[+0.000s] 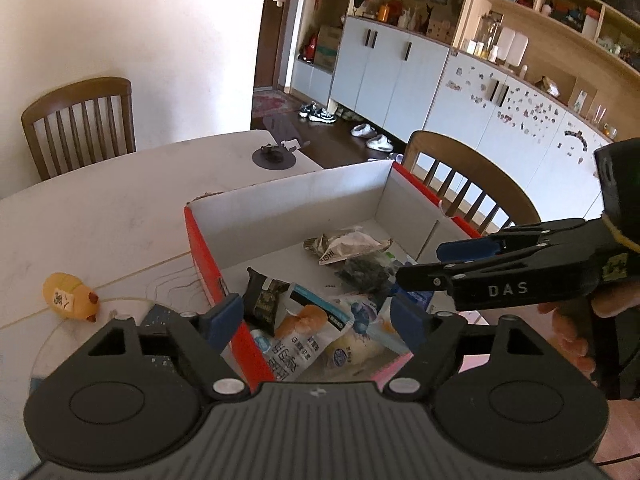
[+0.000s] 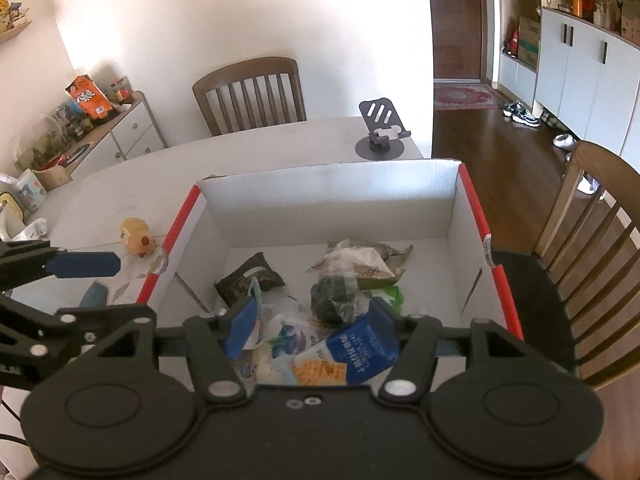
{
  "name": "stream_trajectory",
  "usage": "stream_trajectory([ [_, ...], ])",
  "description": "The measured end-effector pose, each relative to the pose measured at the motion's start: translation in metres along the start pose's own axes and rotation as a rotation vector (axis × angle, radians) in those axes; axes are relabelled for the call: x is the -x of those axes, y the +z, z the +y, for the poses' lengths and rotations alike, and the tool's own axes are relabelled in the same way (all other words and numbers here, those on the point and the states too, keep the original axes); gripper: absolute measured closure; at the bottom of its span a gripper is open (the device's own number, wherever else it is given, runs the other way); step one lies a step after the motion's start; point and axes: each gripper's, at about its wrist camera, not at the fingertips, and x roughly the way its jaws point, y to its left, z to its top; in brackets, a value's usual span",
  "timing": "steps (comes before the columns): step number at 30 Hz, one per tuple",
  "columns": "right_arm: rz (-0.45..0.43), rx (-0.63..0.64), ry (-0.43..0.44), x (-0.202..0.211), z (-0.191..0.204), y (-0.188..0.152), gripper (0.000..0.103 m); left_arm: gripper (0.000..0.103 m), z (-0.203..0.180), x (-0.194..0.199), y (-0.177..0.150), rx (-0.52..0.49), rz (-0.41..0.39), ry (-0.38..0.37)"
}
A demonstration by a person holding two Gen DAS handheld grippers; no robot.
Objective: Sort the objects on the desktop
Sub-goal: 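Withdraw both grippers from the box back over the table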
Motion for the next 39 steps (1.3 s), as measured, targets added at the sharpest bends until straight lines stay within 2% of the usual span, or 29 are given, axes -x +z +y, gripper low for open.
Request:
stream_trajectory([
  [6, 0.003, -0.013, -0.008, 0.001, 0.006, -0.005, 0.038, 0.019, 0.004, 0.016, -0.011, 0.003, -0.010, -0.022],
  [10, -0.005, -0.024, -0.015, 0.003, 0.010, -0.006, 0.037, 0.016, 0.010, 0.025, -0.018, 0.004, -0.015, -0.021],
  [22, -0.022, -0.047, -0.027, 0.005, 0.035, -0.011, 0.030, 0.015, 0.042, 0.051, -0.036, 0.004, -0.020, -0.012],
  [24, -0.027, -0.047, -0.034, 0.005, 0.042, -0.011, 0.029, 0.014, 0.047, 0.054, -0.039, 0.000, -0.024, -0.006],
  [28, -0.034, -0.051, -0.042, 0.005, 0.057, -0.009, 0.028, 0.003, 0.061, 0.063, -0.045, -0.002, -0.035, -0.007],
  [39, -0.056, 0.005, 0.001, -0.011, 0.125, 0.004, 0.026, 0.000, 0.112, 0.082, -0.069, 0.011, -0.040, 0.036],
])
